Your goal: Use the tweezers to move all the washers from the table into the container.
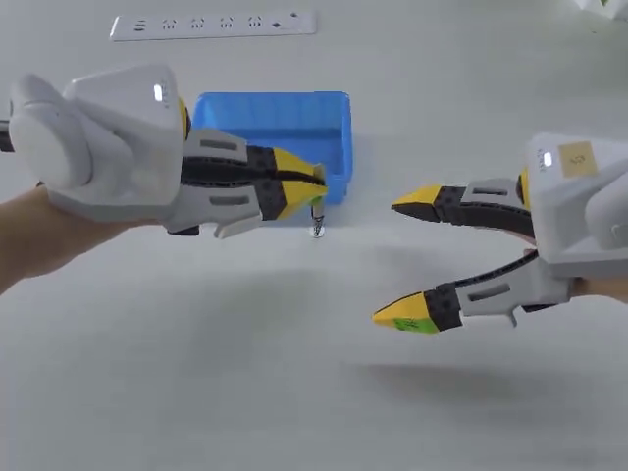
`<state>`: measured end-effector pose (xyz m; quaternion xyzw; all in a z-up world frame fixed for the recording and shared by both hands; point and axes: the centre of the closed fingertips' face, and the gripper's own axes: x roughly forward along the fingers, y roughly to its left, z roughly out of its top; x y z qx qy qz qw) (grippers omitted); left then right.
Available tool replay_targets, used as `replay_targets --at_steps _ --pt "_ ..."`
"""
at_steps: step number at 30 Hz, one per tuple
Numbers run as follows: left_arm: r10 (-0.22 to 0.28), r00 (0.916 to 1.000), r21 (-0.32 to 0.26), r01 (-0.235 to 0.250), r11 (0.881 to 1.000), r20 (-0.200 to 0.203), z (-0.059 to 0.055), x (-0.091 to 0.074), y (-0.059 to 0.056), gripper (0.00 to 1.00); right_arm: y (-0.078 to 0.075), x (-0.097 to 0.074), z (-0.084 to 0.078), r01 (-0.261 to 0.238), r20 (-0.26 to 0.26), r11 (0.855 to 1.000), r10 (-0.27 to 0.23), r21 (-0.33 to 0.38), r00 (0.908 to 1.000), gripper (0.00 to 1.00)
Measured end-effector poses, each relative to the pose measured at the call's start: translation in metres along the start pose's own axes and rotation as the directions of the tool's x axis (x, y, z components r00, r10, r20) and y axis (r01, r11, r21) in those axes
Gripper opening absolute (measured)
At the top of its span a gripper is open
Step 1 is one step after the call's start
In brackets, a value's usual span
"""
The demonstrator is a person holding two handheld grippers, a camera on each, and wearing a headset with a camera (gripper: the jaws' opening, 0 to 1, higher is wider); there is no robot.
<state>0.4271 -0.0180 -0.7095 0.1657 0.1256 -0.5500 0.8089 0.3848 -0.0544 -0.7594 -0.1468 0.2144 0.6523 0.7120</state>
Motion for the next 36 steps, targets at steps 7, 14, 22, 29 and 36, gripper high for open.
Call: replay_targets --at_steps 7,14,22,29,36 --pt "-0.01 0.9999 -0.012 0.011 1.0 0.007 0.0 0.002 -0.001 0.06 -0.001 -0.002 -0.003 0.003 -0.003 1.0 -0.003 0.013 1.0 0.7" --pt "-0.013 0.9999 -0.001 0.013 1.0 -0.001 -0.001 0.002 0.0 0.06 -0.002 -0.002 -0.002 0.006 -0.001 1.0 -0.006 0.014 1.0 0.7" --pt "-0.039 0.9992 -0.034 0.039 0.999 -0.01 -0.003 -0.002 -0.003 0.06 -0.004 0.011 0.006 -0.019 0.0 1.0 0.019 -0.001 0.9998 0.69" --pt "-0.029 0.9992 -0.053 0.028 0.998 -0.029 -0.006 -0.004 0.001 0.06 -0.012 0.036 0.024 -0.051 0.011 0.998 0.052 -0.039 0.9986 0.68" --pt "-0.041 0.9983 -0.06 0.039 0.997 -0.04 -0.007 -0.004 -0.001 0.06 -0.014 0.057 0.036 -0.087 0.008 0.994 0.088 -0.067 0.9961 0.59"
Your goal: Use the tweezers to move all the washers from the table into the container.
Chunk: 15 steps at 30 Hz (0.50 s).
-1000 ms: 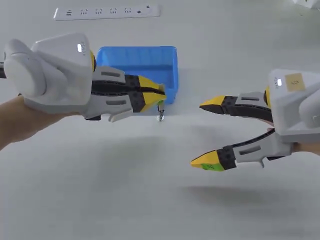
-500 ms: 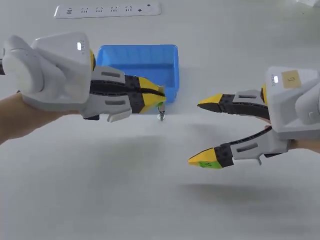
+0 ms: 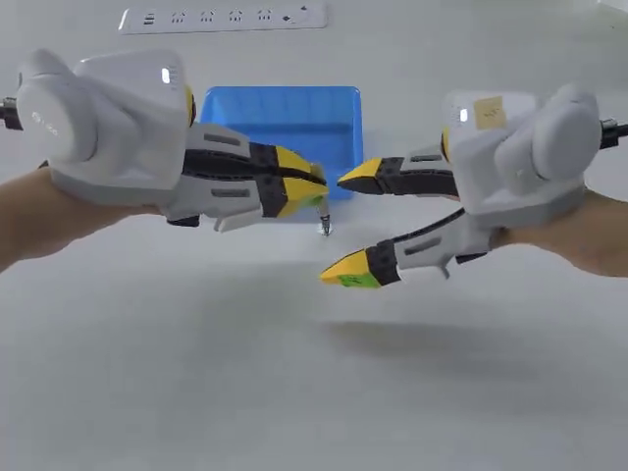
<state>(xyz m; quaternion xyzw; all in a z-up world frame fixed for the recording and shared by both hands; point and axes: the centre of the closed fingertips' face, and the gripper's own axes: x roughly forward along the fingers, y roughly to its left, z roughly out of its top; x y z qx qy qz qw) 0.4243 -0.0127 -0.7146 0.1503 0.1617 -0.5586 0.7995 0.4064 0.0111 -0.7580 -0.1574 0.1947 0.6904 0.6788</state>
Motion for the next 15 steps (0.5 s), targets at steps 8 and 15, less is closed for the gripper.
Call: replay_targets --at_steps 8,15 --pt "-0.015 0.9999 -0.003 0.015 1.0 -0.004 0.0 0.003 -0.004 0.07 -0.005 0.007 -0.004 -0.028 -0.031 1.0 0.029 0.001 0.9991 0.32" --pt "-0.019 0.9998 -0.004 0.019 1.0 -0.005 0.0 0.004 -0.005 0.07 -0.014 0.01 -0.001 -0.029 -0.038 1.0 0.028 -0.012 0.9989 0.18"
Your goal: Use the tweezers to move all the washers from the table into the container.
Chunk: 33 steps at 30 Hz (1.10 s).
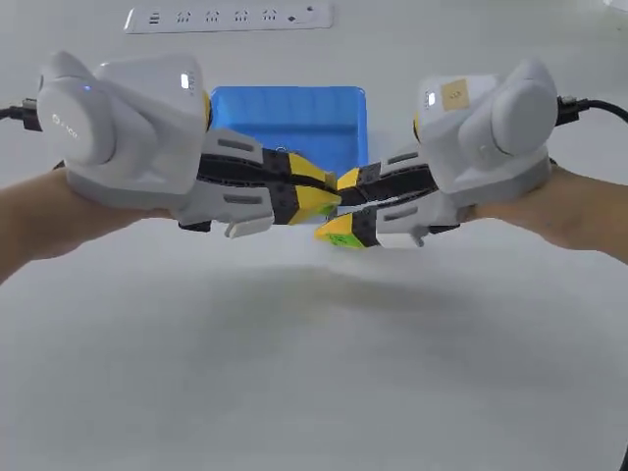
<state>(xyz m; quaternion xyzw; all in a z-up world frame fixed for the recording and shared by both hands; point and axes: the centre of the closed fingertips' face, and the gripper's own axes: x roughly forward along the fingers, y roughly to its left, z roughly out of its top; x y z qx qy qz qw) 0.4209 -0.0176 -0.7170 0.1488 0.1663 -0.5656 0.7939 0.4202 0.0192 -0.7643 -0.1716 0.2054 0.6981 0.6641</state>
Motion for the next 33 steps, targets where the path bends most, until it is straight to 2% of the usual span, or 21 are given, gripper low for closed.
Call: replay_targets --at_steps 4,8,12,13,15,17,22,28,30,33 --pt "-0.001 1.0 0.0 0.001 1.0 0.0 0.0 -0.001 -0.001 0.07 0.001 0.002 -0.004 -0.016 -0.028 1.0 0.016 -0.018 0.9995 0.14" --pt "-0.002 1.0 -0.003 0.002 1.0 -0.001 0.001 -0.002 -0.001 0.07 0.003 0.002 -0.003 -0.02 -0.029 0.999 0.019 -0.033 0.9994 0.12" --pt "0.016 0.9998 -0.004 -0.016 1.0 -0.008 0.0 -0.003 0.002 0.07 0.002 0.002 -0.002 -0.004 -0.025 0.999 0.002 -0.052 0.9997 0.1" --pt "0.023 0.9997 -0.021 -0.023 1.0 -0.012 0.0 -0.003 0.003 0.07 0.002 0.002 -0.002 -0.002 -0.022 0.998 0.001 -0.059 0.9997 0.1" --pt "0.036 0.9993 -0.009 -0.036 0.999 -0.013 0.0 -0.003 0.003 0.07 0.001 0.002 -0.001 0.004 -0.015 0.998 -0.005 -0.063 0.9999 0.09" --pt "0.037 0.9992 -0.044 -0.037 0.998 -0.013 0.0 -0.003 0.003 0.07 0.002 0.001 -0.001 0.009 -0.01 0.998 -0.01 -0.069 0.9999 0.09" --pt "0.042 0.9986 -0.047 -0.044 0.998 -0.032 0.001 -0.001 0.005 0.08 0.0 0.0 -0.001 0.026 0.001 0.998 -0.026 -0.065 0.9997 0.09" --pt "0.009 0.9984 -0.032 -0.011 0.999 -0.056 -0.001 0.0 -0.001 0.13 0.003 0.002 -0.001 0.028 0.011 0.997 -0.027 -0.069 0.9996 0.09" --pt "-0.008 0.9989 -0.039 0.006 0.999 -0.047 0.001 0.0 -0.005 0.17 0.003 0.002 0.0 0.029 0.012 0.997 -0.029 -0.068 0.9995 0.09" --pt "-0.002 0.9977 -0.018 0.001 1.0 -0.067 -0.002 -0.001 -0.005 0.19 0.005 0.003 0.0 0.027 0.008 0.997 -0.026 -0.072 0.9996 0.09"
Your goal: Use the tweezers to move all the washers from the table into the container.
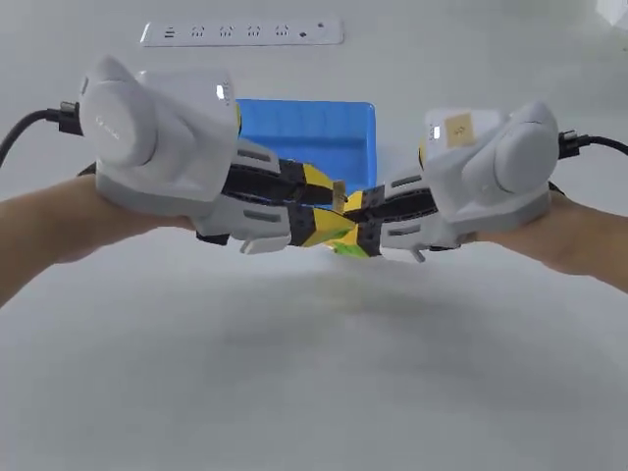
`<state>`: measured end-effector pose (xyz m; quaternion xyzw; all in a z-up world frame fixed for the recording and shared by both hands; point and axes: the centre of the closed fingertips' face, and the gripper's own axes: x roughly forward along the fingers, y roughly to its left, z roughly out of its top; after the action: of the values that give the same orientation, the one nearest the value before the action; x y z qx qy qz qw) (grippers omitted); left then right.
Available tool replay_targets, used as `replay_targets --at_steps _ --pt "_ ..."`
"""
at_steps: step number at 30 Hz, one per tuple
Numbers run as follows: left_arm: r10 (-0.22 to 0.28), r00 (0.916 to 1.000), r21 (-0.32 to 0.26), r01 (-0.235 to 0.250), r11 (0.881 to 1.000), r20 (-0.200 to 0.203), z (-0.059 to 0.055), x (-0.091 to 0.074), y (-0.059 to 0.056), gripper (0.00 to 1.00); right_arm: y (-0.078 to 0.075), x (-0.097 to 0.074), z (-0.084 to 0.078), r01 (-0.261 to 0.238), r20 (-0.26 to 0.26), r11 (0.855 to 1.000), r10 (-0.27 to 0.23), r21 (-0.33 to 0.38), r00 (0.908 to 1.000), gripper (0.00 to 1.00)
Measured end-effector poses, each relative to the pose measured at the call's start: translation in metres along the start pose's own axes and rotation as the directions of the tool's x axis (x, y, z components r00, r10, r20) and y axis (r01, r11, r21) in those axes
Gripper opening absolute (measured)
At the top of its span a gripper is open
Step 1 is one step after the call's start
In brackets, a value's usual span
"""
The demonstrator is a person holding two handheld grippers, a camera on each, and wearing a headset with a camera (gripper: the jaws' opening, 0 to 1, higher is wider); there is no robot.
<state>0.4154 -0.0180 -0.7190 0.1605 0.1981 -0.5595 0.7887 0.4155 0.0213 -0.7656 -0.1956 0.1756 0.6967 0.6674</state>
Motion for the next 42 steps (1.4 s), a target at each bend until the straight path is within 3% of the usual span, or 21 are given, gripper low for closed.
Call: replay_targets --at_steps 13,20,23,33,37,42 --pt "0.05 0.9987 -0.017 -0.05 0.999 -0.01 -0.003 -0.015 0.008 0.29 -0.002 -0.003 0.009 0.007 0.001 1.0 -0.007 -0.01 1.0 0.09" --pt "0.086 0.9963 -0.031 -0.086 0.996 -0.005 -0.007 -0.034 0.005 0.3 -0.001 -0.007 0.019 0.008 0.006 1.0 -0.008 -0.017 1.0 0.09" --pt "0.103 0.9946 -0.058 -0.104 0.993 -0.009 -0.014 -0.045 0.002 0.32 0.001 -0.01 0.025 0.007 0.007 1.0 -0.007 -0.022 0.9999 0.09" --pt "0.185 0.9826 -0.084 -0.185 0.979 -0.004 -0.022 -0.078 -0.006 0.52 0.011 -0.021 0.057 0.004 0.03 0.998 -0.002 -0.063 0.9995 0.09" --pt "0.2 0.9792 -0.099 -0.202 0.974 -0.036 -0.031 -0.087 -0.009 0.59 0.01 -0.022 0.067 0.003 0.022 0.996 -0.001 -0.086 0.9998 0.09" --pt "0.223 0.9744 -0.13 -0.225 0.966 -0.027 -0.037 -0.099 -0.011 0.66 0.002 -0.024 0.082 0.012 0.027 0.995 -0.009 -0.104 0.9996 0.09"
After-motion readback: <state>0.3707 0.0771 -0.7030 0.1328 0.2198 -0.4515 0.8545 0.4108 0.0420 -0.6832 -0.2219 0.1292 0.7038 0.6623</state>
